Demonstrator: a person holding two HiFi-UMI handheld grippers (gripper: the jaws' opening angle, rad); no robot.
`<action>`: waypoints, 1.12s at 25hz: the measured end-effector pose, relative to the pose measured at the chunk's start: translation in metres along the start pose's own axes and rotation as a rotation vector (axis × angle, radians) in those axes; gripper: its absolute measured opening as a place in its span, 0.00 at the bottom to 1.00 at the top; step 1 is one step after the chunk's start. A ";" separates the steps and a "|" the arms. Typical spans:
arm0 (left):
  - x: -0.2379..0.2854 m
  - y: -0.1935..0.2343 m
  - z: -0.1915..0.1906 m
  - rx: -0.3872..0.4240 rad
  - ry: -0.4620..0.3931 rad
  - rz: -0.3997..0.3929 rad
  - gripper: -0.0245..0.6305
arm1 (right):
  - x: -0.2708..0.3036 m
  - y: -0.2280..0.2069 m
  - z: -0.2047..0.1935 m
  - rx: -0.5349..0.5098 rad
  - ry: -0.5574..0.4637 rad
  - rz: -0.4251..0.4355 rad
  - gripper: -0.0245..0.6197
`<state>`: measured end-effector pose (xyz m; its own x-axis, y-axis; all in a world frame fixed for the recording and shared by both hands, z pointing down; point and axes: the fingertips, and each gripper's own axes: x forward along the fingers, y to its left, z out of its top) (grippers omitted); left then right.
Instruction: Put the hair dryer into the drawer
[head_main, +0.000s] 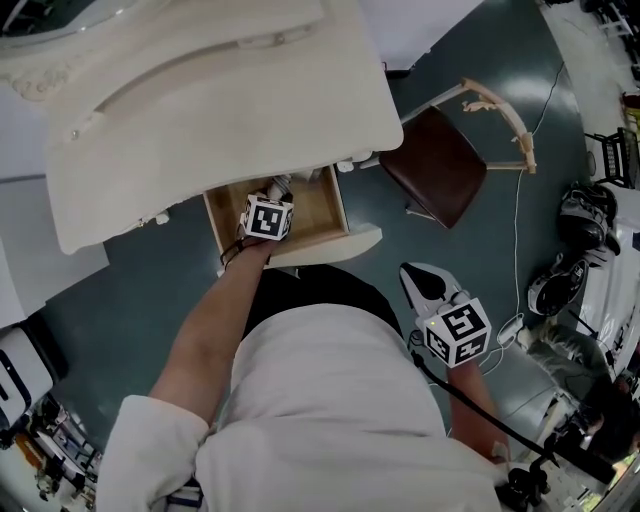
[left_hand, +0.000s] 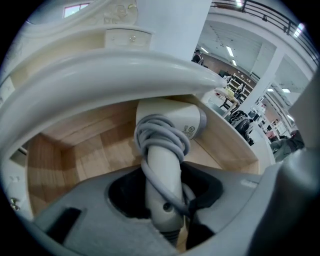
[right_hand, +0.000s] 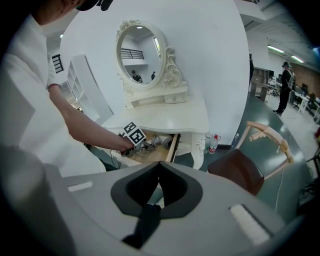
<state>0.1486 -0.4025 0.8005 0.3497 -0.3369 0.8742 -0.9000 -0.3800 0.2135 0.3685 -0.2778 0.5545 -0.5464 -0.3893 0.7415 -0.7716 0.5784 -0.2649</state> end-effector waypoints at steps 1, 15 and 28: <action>0.002 0.001 -0.001 0.014 -0.006 0.001 0.29 | 0.000 0.000 0.001 -0.001 -0.001 0.001 0.04; 0.002 0.010 -0.009 0.038 0.038 0.010 0.38 | 0.006 0.006 0.004 -0.024 0.012 0.025 0.04; -0.093 0.010 0.005 -0.027 -0.045 -0.093 0.51 | 0.025 0.035 0.026 -0.046 -0.035 0.120 0.04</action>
<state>0.1079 -0.3793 0.7197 0.4425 -0.3397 0.8299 -0.8697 -0.3884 0.3048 0.3195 -0.2858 0.5473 -0.6451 -0.3397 0.6844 -0.6850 0.6541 -0.3210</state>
